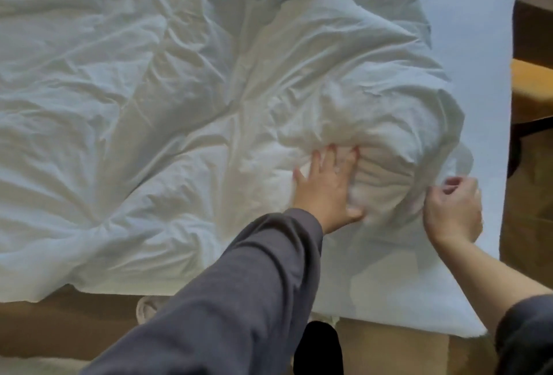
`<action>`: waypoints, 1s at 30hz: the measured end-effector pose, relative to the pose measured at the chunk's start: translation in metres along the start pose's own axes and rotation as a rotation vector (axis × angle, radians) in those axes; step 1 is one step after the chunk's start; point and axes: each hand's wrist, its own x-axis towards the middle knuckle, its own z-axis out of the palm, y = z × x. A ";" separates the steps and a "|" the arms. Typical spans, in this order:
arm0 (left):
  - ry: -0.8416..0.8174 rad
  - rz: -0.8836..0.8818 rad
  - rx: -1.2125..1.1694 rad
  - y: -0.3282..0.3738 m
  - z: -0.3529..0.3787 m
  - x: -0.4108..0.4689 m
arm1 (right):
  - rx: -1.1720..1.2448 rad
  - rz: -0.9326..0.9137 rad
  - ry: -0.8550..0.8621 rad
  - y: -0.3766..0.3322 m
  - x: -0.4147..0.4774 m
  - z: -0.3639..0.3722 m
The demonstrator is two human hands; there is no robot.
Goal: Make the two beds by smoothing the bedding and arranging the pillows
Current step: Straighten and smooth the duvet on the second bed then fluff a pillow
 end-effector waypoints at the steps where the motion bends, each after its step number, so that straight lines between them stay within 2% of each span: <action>1: -0.025 -0.079 0.025 0.003 0.010 0.014 | 0.017 0.069 -0.069 0.015 0.020 0.002; 3: -0.017 -0.221 0.063 -0.002 0.026 0.035 | 0.106 0.097 -0.298 0.030 0.047 0.010; 5: 0.020 -0.311 0.122 -0.020 0.035 0.053 | 0.316 0.065 -0.477 0.030 0.063 0.028; 8: 0.111 -0.311 0.123 -0.037 0.033 0.065 | 0.477 0.008 -0.526 0.027 0.076 0.049; 10: 0.084 -0.288 0.209 -0.033 0.025 0.063 | 0.355 -0.065 -0.523 0.029 0.077 0.053; 12: -0.005 -0.207 0.322 -0.022 0.015 0.051 | 0.115 -0.183 -0.621 0.035 0.074 0.043; 15: -0.251 -0.040 0.412 0.000 0.015 0.033 | -0.247 -0.297 -0.927 0.039 0.069 0.005; 17: -0.493 0.014 0.399 0.012 0.027 0.025 | -0.488 -0.234 -1.171 0.039 0.071 -0.025; 19: -0.664 0.011 0.398 0.022 0.035 0.021 | -0.668 -0.054 -1.366 0.040 0.079 -0.045; 21: -0.685 0.007 0.362 0.026 0.028 0.026 | -0.609 0.008 -1.307 0.037 0.105 -0.051; 23: -0.609 0.013 0.290 0.026 0.009 0.039 | -0.307 -0.030 -1.040 0.030 0.138 -0.048; 24: -0.522 0.005 0.241 0.025 -0.003 0.046 | -0.140 -0.051 -0.906 0.023 0.151 -0.046; 26: -0.230 0.001 0.132 0.024 -0.029 0.063 | 0.112 -0.081 -0.705 0.005 0.171 -0.037; 28: 0.098 0.045 0.112 0.027 -0.052 0.086 | 0.158 -0.098 -0.612 -0.005 0.184 -0.024; 30: 0.266 0.095 0.161 0.034 -0.074 0.121 | 0.126 -0.127 -0.596 -0.014 0.195 -0.010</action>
